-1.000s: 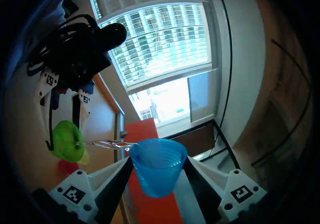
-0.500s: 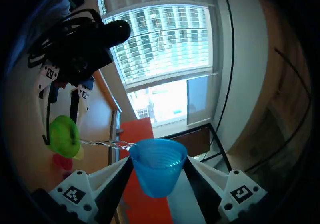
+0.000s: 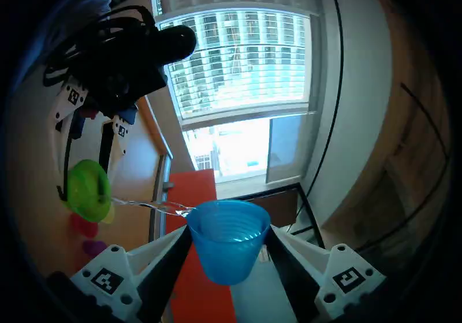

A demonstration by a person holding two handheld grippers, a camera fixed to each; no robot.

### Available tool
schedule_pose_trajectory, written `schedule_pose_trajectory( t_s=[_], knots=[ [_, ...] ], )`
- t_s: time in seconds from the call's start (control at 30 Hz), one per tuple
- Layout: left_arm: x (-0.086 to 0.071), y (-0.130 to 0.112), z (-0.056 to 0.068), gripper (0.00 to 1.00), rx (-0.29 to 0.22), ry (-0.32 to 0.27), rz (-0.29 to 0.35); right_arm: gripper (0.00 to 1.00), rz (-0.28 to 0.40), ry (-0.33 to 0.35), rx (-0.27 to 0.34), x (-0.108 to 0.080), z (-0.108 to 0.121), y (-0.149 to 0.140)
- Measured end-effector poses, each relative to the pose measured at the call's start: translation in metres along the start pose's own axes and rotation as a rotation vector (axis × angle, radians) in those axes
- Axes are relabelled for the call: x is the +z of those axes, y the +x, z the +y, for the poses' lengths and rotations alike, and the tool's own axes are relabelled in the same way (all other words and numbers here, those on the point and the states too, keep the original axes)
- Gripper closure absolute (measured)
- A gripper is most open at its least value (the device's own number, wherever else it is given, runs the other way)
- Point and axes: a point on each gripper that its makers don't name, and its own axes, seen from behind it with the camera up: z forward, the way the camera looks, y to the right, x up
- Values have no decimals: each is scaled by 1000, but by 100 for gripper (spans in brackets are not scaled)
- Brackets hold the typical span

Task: Pour water

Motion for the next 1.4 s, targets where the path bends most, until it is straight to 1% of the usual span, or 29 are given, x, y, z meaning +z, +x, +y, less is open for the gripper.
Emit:
schedule_pose_trajectory(
  t_s=[0.8,1.0,1.27,1.4],
  knots=[
    [0,2,-3,14,-5,8,3,11,1,-25,-149,7,8,13],
    [1,3,-3,14,-6,8,2,10,1,-34,-199,8,12,16],
    [1,4,-4,14,-6,9,2,11,2,-39,-264,9,11,19],
    [1,5,-5,14,-6,10,3,11,4,-43,-312,9,11,22]
  ],
)
